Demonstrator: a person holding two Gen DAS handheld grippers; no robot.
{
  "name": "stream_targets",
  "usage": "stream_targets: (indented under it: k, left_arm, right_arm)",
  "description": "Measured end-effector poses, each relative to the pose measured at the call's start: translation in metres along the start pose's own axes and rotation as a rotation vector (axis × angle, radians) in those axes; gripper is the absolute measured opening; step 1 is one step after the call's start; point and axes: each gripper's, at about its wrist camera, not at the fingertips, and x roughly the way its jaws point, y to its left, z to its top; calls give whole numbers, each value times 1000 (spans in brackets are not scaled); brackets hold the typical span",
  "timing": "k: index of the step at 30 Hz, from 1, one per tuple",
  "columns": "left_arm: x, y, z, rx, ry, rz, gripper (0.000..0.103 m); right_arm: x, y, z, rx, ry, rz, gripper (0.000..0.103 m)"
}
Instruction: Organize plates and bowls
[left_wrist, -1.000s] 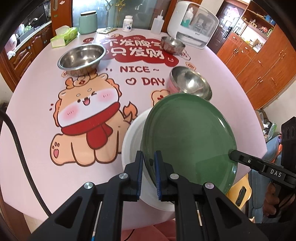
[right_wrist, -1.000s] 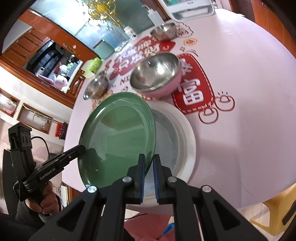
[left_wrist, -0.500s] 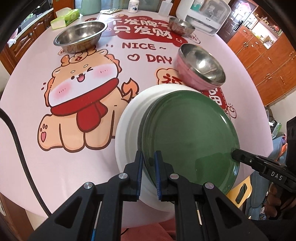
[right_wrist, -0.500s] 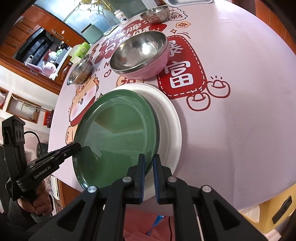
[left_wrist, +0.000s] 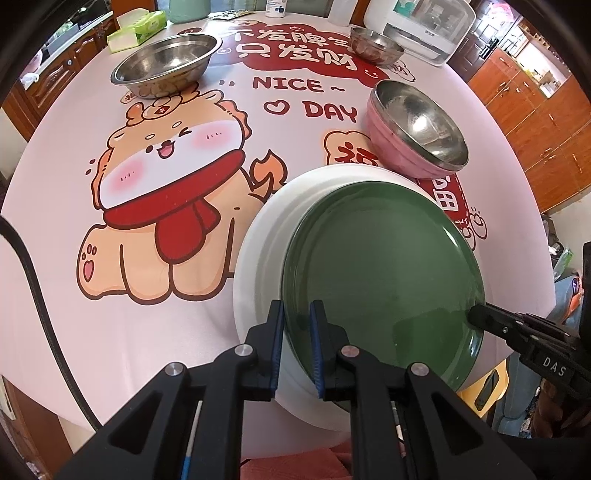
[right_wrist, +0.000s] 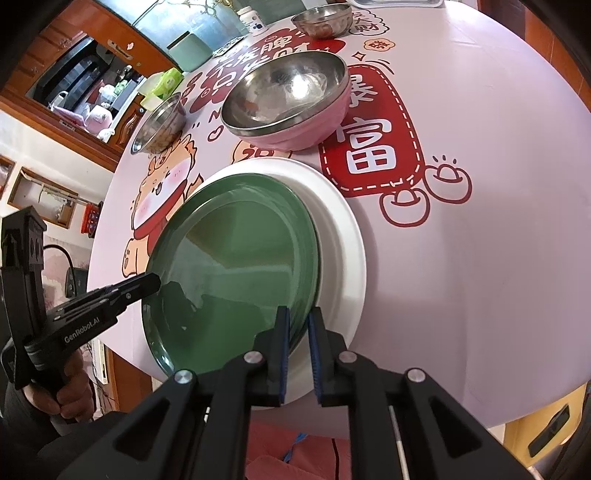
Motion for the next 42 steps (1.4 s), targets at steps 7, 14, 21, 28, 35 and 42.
stream_targets:
  k: [7, 14, 21, 28, 35, 42]
  left_arm:
    - [-3, -2, -1, 5, -9, -16, 12]
    - [-9, -9, -2, 29, -30, -27, 14]
    - [-23, -8, -2, 27, -74, -23, 18]
    - [-48, 2, -5, -9, -130, -29, 24]
    - [-70, 18, -9, -56, -180, 7, 28]
    - [-96, 40, -11, -108, -241, 56, 34]
  right_arm:
    - [0, 3, -1, -26, -4, -36, 13]
    - [-4, 7, -3, -34, -15, -23, 30]
    - [-16, 13, -4, -49, -64, -26, 41]
    - [-31, 22, -4, -75, -130, -28, 44]
    - [-43, 34, -6, -103, -196, -13, 45]
    - [-47, 50, -6, -115, -246, -4, 45]
